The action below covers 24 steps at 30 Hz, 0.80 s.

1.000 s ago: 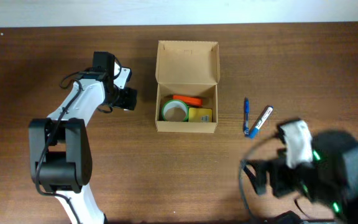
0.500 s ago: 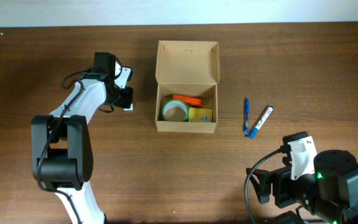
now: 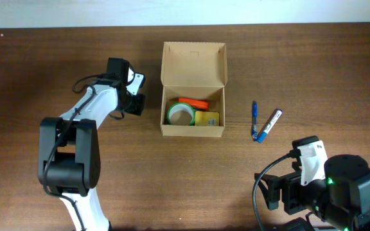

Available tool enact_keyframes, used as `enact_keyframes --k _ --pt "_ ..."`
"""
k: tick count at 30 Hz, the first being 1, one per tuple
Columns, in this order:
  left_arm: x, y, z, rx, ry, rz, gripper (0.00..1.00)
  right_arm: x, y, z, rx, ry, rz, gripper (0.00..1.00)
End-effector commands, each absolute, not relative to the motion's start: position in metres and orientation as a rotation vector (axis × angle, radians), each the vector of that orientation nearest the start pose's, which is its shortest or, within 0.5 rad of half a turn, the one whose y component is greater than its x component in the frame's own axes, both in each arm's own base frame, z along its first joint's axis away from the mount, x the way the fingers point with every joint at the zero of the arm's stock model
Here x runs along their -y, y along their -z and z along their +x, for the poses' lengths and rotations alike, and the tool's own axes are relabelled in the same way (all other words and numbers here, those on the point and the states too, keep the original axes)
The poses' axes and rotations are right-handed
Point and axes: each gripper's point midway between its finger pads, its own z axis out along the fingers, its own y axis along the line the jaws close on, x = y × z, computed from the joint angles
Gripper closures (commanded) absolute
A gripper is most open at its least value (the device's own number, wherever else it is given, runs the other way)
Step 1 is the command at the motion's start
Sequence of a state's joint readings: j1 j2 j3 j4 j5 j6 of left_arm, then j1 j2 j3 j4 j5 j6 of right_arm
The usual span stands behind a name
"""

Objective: Pack container

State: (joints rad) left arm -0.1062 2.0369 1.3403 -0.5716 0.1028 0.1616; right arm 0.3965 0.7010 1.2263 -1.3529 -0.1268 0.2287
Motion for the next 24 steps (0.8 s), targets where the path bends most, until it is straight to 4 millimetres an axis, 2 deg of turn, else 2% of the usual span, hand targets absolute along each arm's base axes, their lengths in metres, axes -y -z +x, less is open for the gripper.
enact_keyframes --k 1,4,13,15,19,22,24 --pt "0.058 0.005 0.429 -2.829 0.099 0.402 0.57 -0.081 -0.279 0.145 -2.410 -0.416 -0.269 0.01" --pt "0.058 0.005 0.429 -2.828 0.099 0.402 0.63 -0.081 -0.279 0.145 -2.410 -0.416 -0.269 0.01" --pt "0.058 0.016 0.427 -2.846 0.099 0.414 0.65 -0.081 -0.279 0.145 -2.410 -0.416 -0.269 0.01" --pt "0.058 0.016 0.427 -2.846 0.100 0.413 0.74 -0.081 -0.279 0.145 -2.410 -0.416 -0.269 0.01" --pt "0.058 0.016 0.428 -2.848 0.102 0.392 0.82 -0.081 -0.279 0.145 -2.410 -0.416 -0.269 0.01" --pt "0.059 0.004 0.434 -2.841 0.104 0.368 0.89 -0.081 -0.279 0.145 -2.410 -0.416 -0.269 0.01" --pt "0.059 -0.017 0.445 -2.817 0.092 0.365 0.89 -0.081 -0.279 0.145 -2.410 -0.416 -0.269 0.01"
